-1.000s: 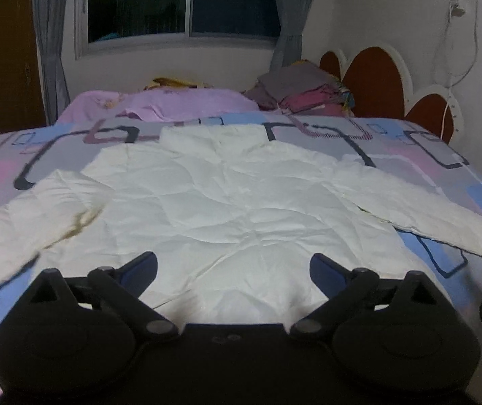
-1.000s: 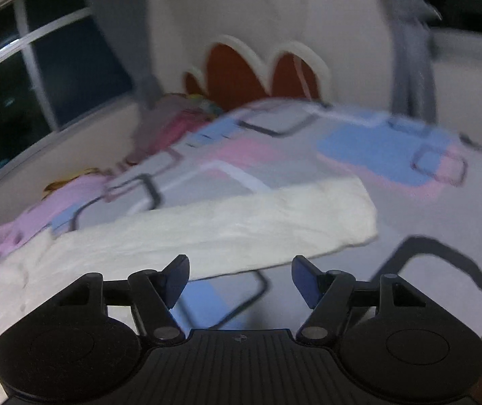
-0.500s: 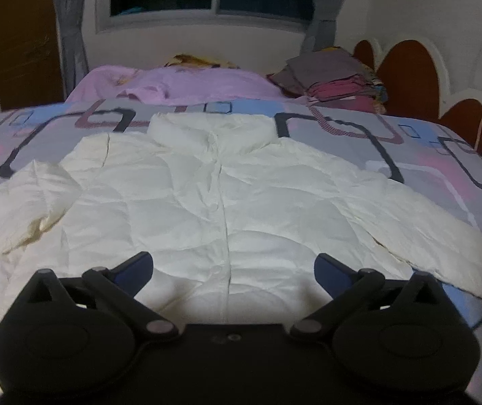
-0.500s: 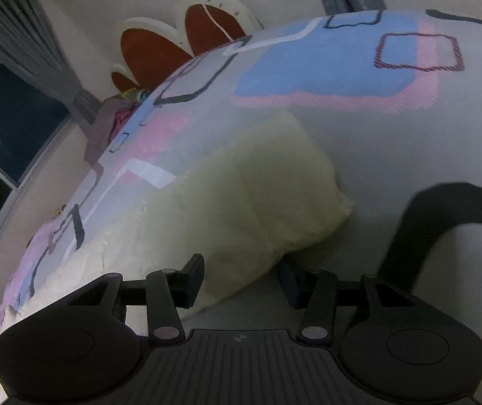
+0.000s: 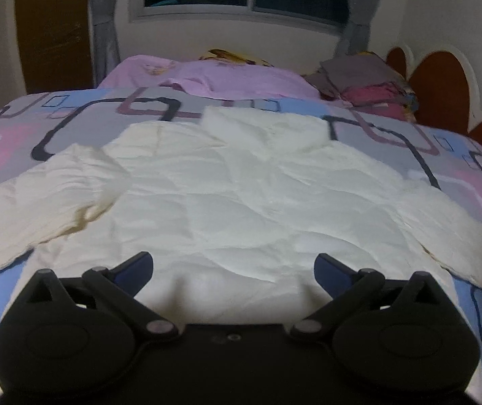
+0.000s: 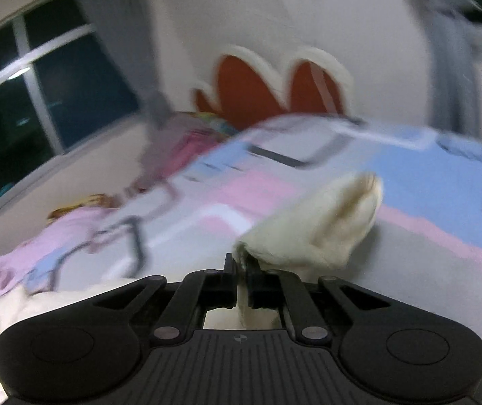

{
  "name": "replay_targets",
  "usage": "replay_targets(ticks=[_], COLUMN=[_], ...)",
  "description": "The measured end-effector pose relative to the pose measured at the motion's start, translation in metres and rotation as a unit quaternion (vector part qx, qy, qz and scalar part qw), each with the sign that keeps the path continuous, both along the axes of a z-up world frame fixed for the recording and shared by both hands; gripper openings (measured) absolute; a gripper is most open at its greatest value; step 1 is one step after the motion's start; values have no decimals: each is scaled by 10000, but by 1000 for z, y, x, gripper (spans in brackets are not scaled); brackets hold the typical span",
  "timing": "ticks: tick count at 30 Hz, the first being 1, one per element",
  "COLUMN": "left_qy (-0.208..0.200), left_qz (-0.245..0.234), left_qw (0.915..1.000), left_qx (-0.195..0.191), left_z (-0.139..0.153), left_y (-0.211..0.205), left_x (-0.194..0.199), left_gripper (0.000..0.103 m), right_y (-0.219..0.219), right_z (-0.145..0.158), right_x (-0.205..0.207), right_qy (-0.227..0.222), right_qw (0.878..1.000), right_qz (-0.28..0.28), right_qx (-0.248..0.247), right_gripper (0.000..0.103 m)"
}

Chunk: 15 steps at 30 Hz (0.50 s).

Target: Fold large clothes

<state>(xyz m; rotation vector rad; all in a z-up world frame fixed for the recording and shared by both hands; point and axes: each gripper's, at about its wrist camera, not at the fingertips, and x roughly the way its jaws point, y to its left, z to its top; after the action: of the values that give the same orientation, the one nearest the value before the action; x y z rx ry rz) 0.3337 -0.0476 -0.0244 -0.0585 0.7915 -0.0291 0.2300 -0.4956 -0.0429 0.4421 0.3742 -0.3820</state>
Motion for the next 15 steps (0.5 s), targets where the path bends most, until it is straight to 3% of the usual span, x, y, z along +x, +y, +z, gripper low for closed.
replay_targets(ticks=[7, 15], left_qy=[7, 53], left_qz=[117, 301], left_qw=[9999, 9993], left_qx=[41, -201], left_z=[-2, -1], left_y=[56, 120], left_x=[10, 21], left_gripper=[102, 93], right_y=[130, 304], right_z=[38, 16], right_x=[74, 122], right_qy=[-163, 174], right_qw=[9891, 9538], right_qz=[1356, 2894], right_qx=[-554, -784], right_gripper=[5, 5])
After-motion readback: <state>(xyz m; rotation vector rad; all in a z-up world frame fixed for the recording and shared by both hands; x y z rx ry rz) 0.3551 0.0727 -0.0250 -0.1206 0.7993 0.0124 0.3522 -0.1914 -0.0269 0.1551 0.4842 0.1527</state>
